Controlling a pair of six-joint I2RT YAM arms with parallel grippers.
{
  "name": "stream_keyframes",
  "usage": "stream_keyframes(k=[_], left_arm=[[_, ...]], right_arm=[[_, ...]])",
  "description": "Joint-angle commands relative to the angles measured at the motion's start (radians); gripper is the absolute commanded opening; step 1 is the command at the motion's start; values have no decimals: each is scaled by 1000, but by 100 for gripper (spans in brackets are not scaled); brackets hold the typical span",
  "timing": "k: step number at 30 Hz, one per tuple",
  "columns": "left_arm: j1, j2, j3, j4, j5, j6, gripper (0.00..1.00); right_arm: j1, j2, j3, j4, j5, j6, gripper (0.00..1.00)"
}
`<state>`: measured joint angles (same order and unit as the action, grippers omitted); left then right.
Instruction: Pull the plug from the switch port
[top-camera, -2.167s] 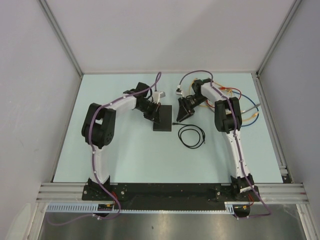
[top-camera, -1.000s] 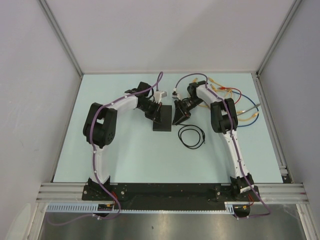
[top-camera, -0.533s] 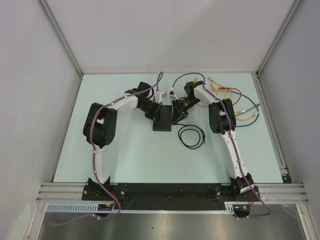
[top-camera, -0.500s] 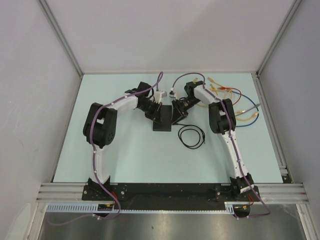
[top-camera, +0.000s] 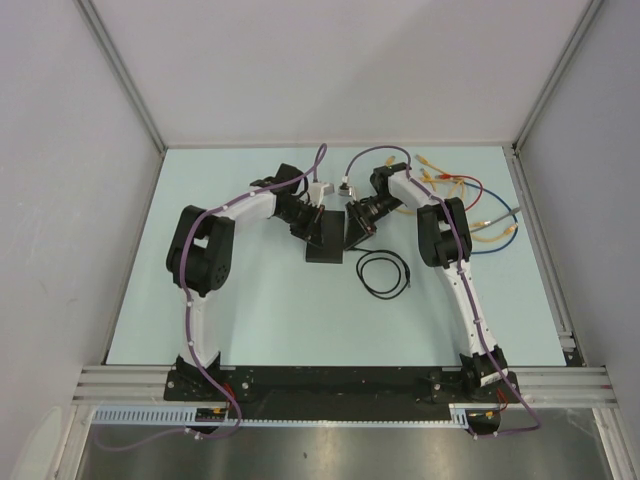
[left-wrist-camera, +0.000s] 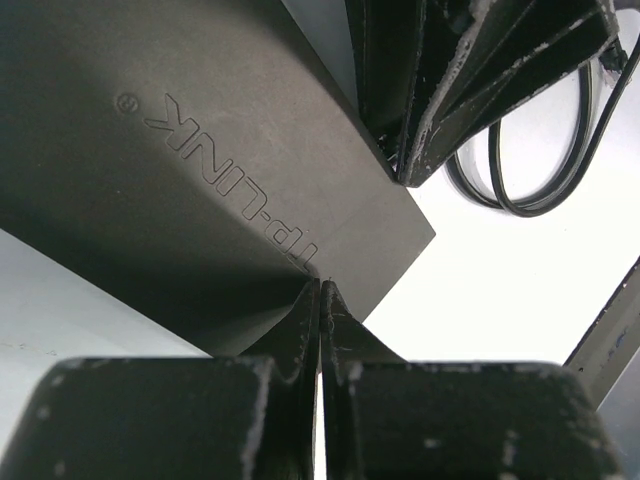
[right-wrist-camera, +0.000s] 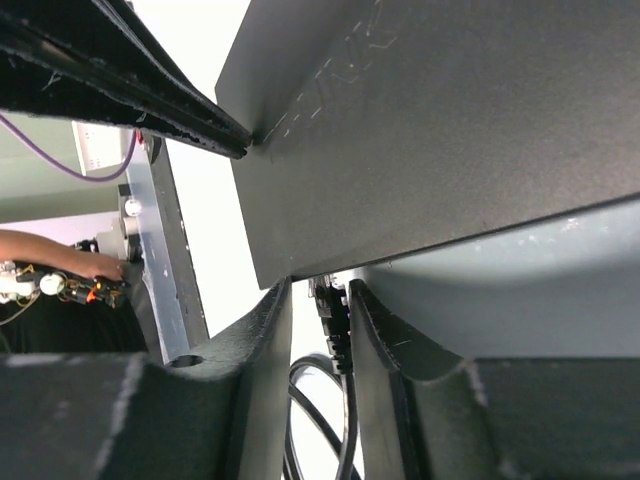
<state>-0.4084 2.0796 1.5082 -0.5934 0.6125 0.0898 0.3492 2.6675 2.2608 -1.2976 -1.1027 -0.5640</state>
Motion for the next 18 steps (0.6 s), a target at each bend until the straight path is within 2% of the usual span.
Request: stream_keyframes(k=[1,6,18], left_arm=[[-9,31,4,-20,-59,41,0],[-9,34,4,-20,-60,42,0],[-9,54,21,-20,-46,36,1]], right_arm=[[2,48,17,-39,58,-74,27],[5,46,16,-29,73,-65,12],[-16,-21,-49,-32,237,-74,1]])
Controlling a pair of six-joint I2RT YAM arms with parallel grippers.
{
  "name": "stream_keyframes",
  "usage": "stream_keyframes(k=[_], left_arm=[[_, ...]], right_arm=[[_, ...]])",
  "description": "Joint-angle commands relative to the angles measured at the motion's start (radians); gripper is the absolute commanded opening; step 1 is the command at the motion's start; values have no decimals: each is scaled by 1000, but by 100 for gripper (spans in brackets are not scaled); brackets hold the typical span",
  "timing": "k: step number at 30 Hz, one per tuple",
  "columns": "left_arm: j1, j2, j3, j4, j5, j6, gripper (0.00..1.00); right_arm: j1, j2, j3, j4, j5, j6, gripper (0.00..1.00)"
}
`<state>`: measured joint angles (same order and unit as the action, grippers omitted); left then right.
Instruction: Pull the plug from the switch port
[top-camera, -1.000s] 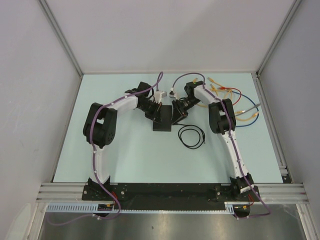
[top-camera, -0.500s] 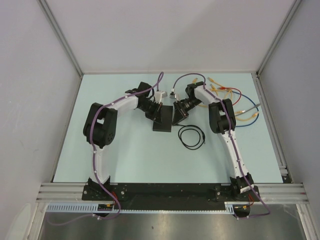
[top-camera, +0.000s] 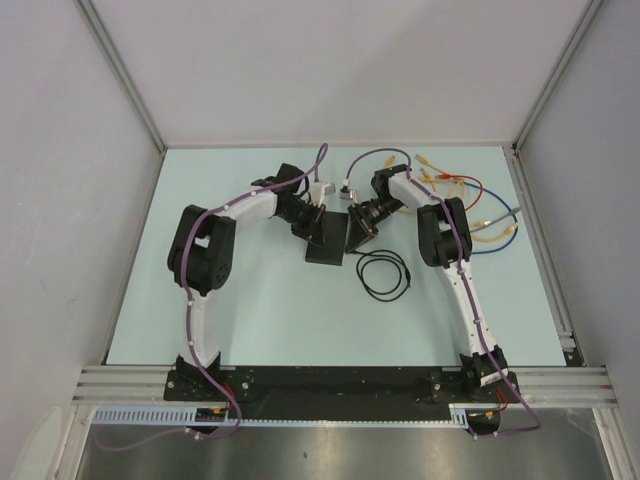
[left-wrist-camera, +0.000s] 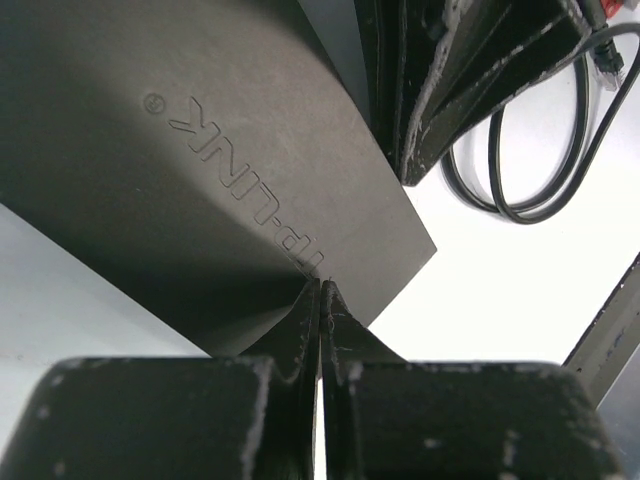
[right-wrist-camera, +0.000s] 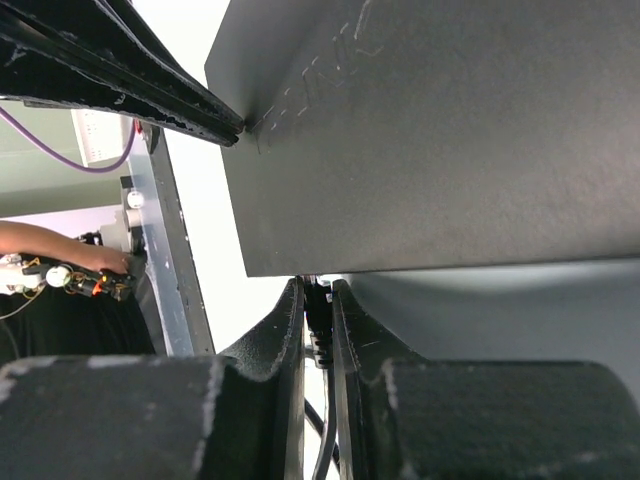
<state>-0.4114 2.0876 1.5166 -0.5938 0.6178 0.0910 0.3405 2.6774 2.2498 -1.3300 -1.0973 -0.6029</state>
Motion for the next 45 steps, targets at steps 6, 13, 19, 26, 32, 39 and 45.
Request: stream_keyframes(k=[6,13,19,26,32,39,45], left_arm=[[-6,66,28,-23,-49,26,1],[-6,69,45,-20,-26,16,1],[-1,-29,4,55,19,-2,1],[31,-103,-16,98,39,-28,2],[89,-113,-33,112,5,-114,16],[146,-127,-30,86,-248,-132,35],[146,-54,-35,58,-250,-135,40]], right_arm=[[-8,-91,-74,-73,347,-112,0],[-40,-212,-56,-147,329,-181,0],[-150,-306,112,-106,376,-118,0],[-333,-392,244,122,410,66,0],[-423,-358,264,289,576,207,48],[-344,-427,200,382,828,314,79],[-181,-479,107,462,1155,446,100]])
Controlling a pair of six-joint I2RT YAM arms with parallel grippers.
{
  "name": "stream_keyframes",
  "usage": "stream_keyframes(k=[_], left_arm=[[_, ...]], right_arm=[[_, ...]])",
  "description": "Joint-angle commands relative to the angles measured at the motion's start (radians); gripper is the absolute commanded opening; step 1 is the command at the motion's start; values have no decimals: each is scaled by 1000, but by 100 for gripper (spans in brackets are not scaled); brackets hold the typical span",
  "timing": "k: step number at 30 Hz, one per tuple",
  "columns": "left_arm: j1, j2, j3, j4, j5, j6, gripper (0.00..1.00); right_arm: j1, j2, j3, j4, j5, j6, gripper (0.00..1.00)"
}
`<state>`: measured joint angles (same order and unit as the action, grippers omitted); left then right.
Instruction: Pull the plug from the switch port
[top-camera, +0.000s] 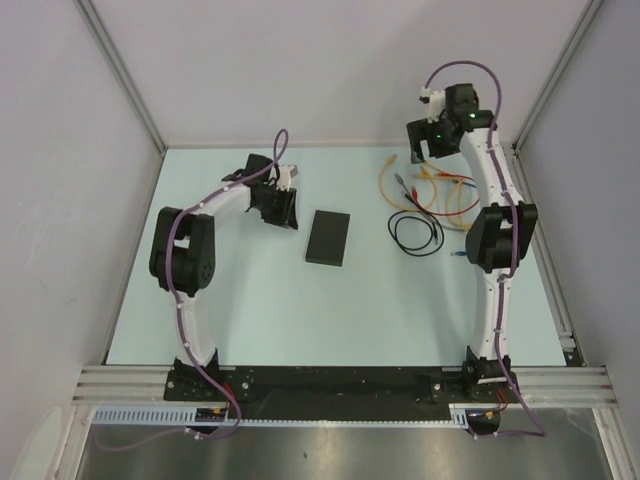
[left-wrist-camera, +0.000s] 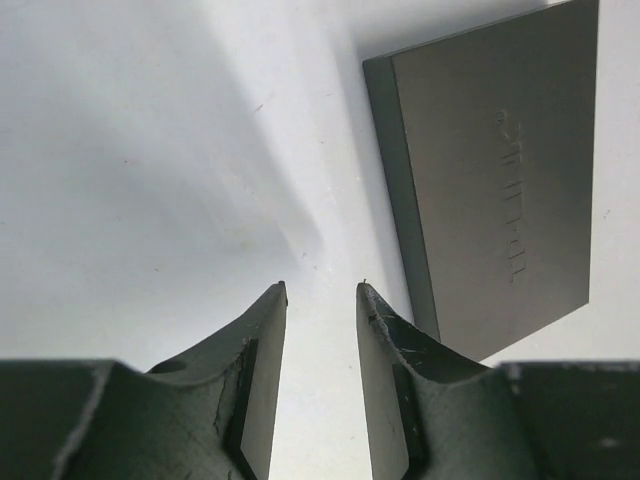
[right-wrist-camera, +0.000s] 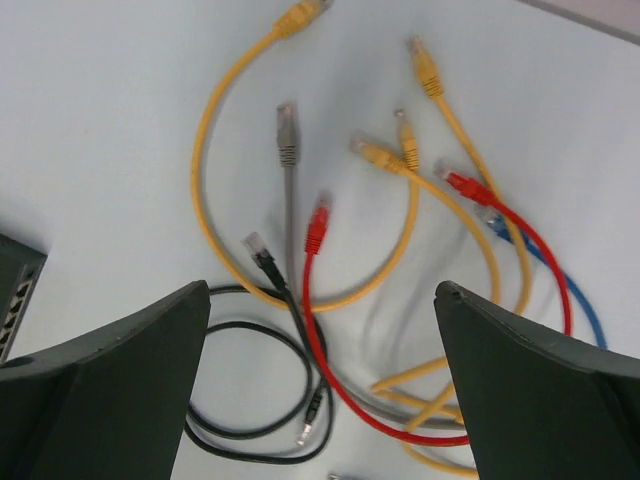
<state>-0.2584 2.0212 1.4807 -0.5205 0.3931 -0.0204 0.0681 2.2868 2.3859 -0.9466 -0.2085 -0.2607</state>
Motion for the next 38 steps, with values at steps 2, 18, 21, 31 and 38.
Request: stream_keyframes(k=[2,18,21,31,38], left_arm=[[-15,28,-3,-9,-7,-26,40],[-110,-10,24,-35,-30,5,66],[-70,-135,-33,-22,-39,7,100],[13,-311,374,-18,-249,63,100],[44,-369,460,111,-387,27,100]], right_arm=[[120,-101,-51,91,300,129,100],[219,-135,-7,91,267,186,100],[229,-165,32,104,273,196,100],[226,-283,52,284,360,256,100],[279,-368,-17,397,371,232,100]])
